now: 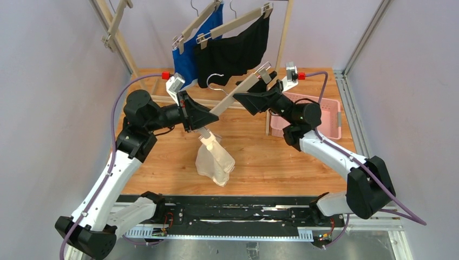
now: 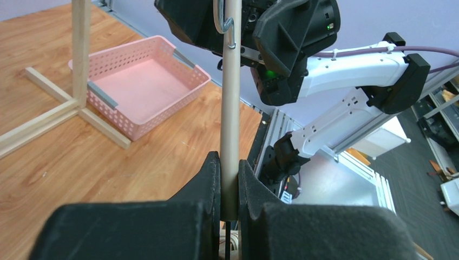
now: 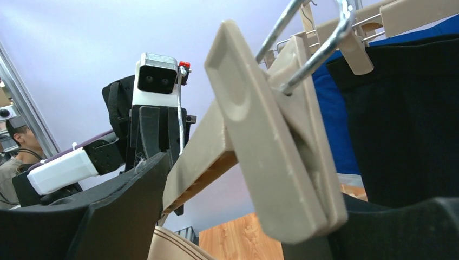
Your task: Remove the underwear clipped to the hanger
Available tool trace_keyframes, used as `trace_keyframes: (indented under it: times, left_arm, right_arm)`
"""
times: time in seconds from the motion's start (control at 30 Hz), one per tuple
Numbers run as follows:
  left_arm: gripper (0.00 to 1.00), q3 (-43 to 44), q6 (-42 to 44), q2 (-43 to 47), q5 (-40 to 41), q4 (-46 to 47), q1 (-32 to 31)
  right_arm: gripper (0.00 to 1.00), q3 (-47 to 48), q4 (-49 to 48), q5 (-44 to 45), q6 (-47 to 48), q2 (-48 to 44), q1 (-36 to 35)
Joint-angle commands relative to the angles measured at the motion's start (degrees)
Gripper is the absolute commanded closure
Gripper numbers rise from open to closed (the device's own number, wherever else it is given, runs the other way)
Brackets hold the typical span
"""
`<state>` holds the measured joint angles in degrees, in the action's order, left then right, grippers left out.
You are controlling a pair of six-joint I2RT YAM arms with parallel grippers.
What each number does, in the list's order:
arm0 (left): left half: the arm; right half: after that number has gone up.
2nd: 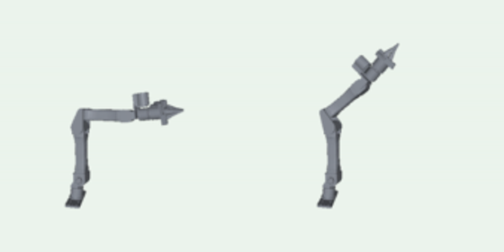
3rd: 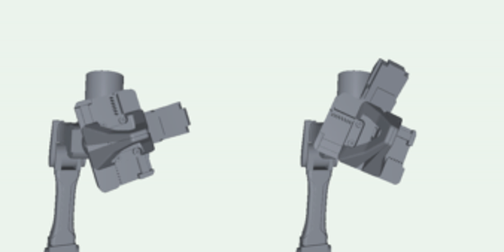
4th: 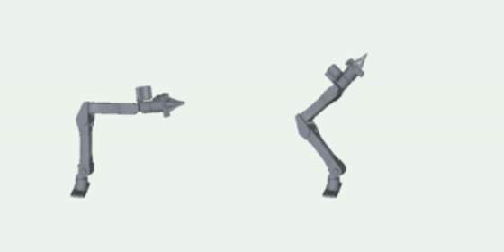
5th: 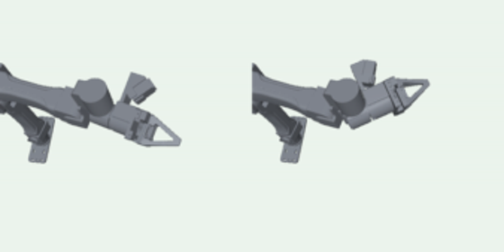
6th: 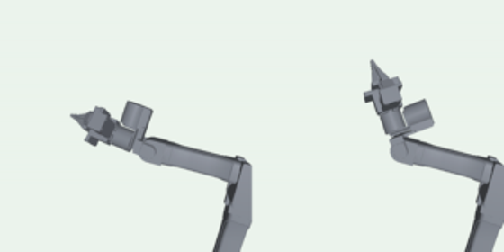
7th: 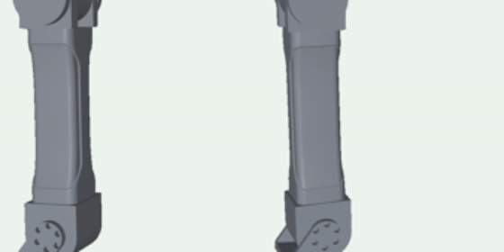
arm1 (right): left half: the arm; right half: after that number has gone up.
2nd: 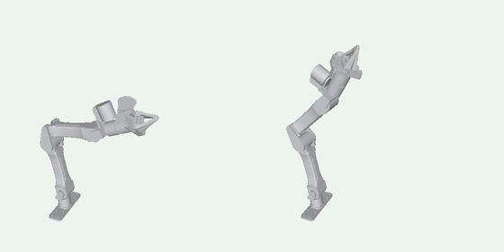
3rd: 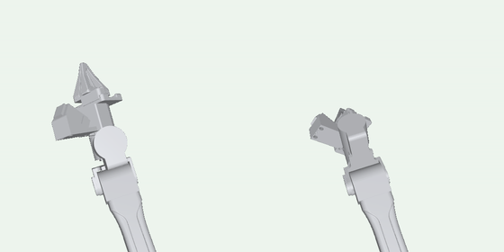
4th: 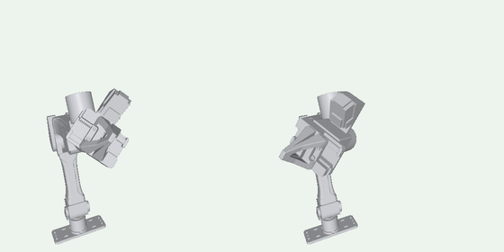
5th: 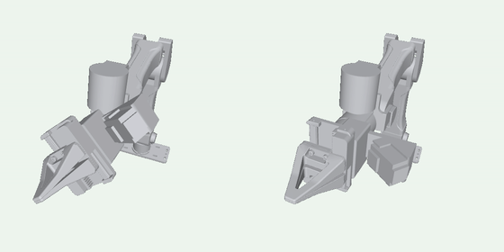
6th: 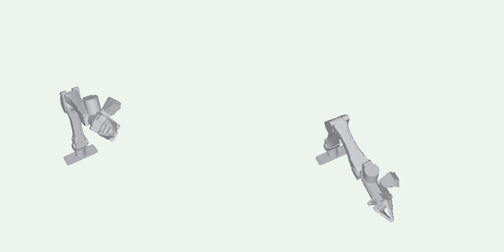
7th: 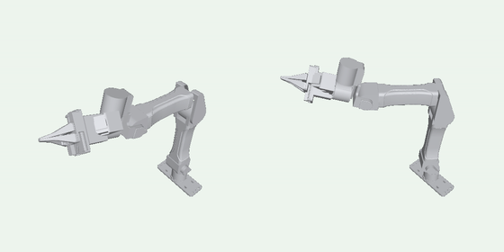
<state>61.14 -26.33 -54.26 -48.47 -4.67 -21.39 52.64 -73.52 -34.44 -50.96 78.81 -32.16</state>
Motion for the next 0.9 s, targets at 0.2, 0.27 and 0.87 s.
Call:
trace_keyframes:
  times: [0.2,0.27,0.87]
  left_arm:
    - [1.0,-0.8,-2.2,-0.4,2.0,6.6,-3.0]
    - [1.0,-1.0,-2.4,-0.9,2.1,6.9,-3.3]
    - [0.52,-5.2,4.9,2.4,7.1,-1.2,-3.8]
  right_arm:
    - [0.82,3.0,0.4,-1.5,1.5,0.3,-1.1]
    - [0.95,3.2,0.7,-1.9,1.5,0.4,-1.3]
    - [0.99,2.9,7.1,-2.2,3.9,-5.3,-1.7]
